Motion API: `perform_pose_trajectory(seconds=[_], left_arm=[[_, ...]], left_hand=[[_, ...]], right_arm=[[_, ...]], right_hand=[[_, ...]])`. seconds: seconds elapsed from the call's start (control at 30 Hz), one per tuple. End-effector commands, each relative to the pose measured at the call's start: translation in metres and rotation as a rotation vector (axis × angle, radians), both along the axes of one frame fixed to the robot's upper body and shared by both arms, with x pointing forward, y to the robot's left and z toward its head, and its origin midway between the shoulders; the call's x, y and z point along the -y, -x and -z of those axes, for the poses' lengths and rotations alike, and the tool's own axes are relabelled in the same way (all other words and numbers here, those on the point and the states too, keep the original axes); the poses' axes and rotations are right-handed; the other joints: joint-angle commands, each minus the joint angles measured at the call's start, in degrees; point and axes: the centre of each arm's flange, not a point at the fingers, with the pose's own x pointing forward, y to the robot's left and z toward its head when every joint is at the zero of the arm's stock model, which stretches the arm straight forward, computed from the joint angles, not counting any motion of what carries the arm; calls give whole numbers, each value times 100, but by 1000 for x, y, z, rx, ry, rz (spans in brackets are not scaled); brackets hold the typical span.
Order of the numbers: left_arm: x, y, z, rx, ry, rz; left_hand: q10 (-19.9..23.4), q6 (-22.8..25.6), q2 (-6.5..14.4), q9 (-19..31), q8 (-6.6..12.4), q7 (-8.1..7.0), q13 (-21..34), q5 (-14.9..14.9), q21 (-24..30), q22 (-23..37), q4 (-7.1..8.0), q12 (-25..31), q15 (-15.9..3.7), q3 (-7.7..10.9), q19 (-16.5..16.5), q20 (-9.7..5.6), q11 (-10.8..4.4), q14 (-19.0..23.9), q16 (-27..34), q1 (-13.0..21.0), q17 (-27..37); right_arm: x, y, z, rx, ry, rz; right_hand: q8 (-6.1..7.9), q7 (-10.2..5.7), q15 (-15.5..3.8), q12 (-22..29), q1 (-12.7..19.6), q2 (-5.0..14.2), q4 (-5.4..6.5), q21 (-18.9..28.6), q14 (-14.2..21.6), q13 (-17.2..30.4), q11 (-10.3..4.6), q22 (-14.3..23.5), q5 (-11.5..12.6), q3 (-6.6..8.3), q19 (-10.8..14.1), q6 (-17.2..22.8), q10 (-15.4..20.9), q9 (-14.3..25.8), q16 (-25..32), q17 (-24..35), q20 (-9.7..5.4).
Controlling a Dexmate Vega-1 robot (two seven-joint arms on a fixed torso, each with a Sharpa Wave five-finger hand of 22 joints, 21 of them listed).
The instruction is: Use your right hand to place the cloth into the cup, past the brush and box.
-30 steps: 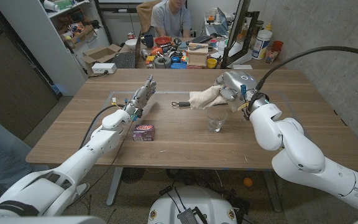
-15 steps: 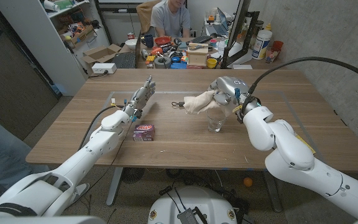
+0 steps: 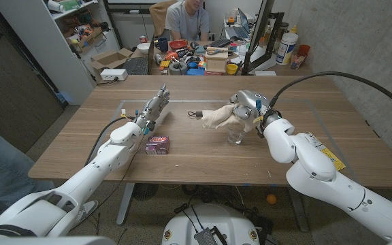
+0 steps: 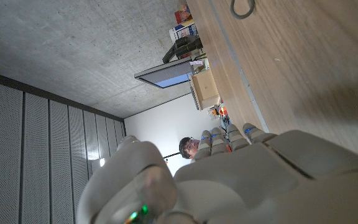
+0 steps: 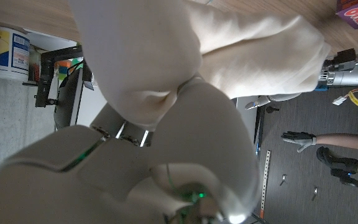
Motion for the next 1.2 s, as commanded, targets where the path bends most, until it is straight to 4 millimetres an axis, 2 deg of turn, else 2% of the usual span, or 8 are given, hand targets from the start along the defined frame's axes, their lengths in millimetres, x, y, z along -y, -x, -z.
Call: perform_pose_trajectory(seconds=[0.03, 0.47, 0.6, 0.87, 1.2], left_arm=[[2, 2, -1, -1, -11, -2], [15, 3, -9, 11, -34, 34], [18, 3, -10, 15, -34, 43], [18, 5, -9, 22, -23, 54], [16, 5, -5, 22, -14, 70]], left_hand=[[-15, 43, 50, 6, -10, 11, 30, 19, 12, 27, -6, -3, -10, -57, -42, 19, 26, 24, 7, 26, 19], [-12, 79, 56, 6, -1, 14, 30, 18, 12, 27, -6, -3, -7, -71, -45, 28, 15, 30, 9, 29, 20], [-10, 83, 56, 6, -2, 9, 30, 18, 12, 27, -7, -3, -8, -76, -46, 28, 18, 31, 9, 30, 20], [-7, 109, 59, 7, 5, 13, 30, 17, 12, 27, -7, -2, -12, -86, -46, 34, 18, 36, 11, 32, 20], [3, 132, 62, 7, 6, 1, 30, 17, 13, 27, -7, 0, -10, -101, -45, 39, 19, 43, 12, 35, 19]], right_arm=[[13, -13, 19, -55, -42, 20], [25, -9, 30, -85, -27, 55], [21, -8, 32, -89, -4, 64], [12, -10, 32, -86, 60, 82], [-6, -22, 27, -123, 162, 96]], right_hand=[[-7, -4, -908, 27, -13, 67, 1, 72, 356, 359, -19, 9, 39, 27, -137, 69, 186, 10, -40, 16, -670], [-41, -28, -891, -28, -60, 67, 6, 146, 357, 295, -57, -16, 35, 34, -246, 118, 350, -30, -69, 21, -670], [-86, -32, -874, -90, -112, 39, 6, 216, 419, 91, -58, -37, 30, 55, -289, 157, 678, -84, -127, -50, -682], [-226, -48, -868, -414, -221, -11, -14, 379, 571, -612, -11, -150, 27, 125, -274, 281, 1343, -238, -228, -191, -697], [-306, -109, -867, -616, -288, -23, -8, 444, 618, -926, -29, -230, 24, 155, -274, 304, 1504, -313, -287, -258, -693]])
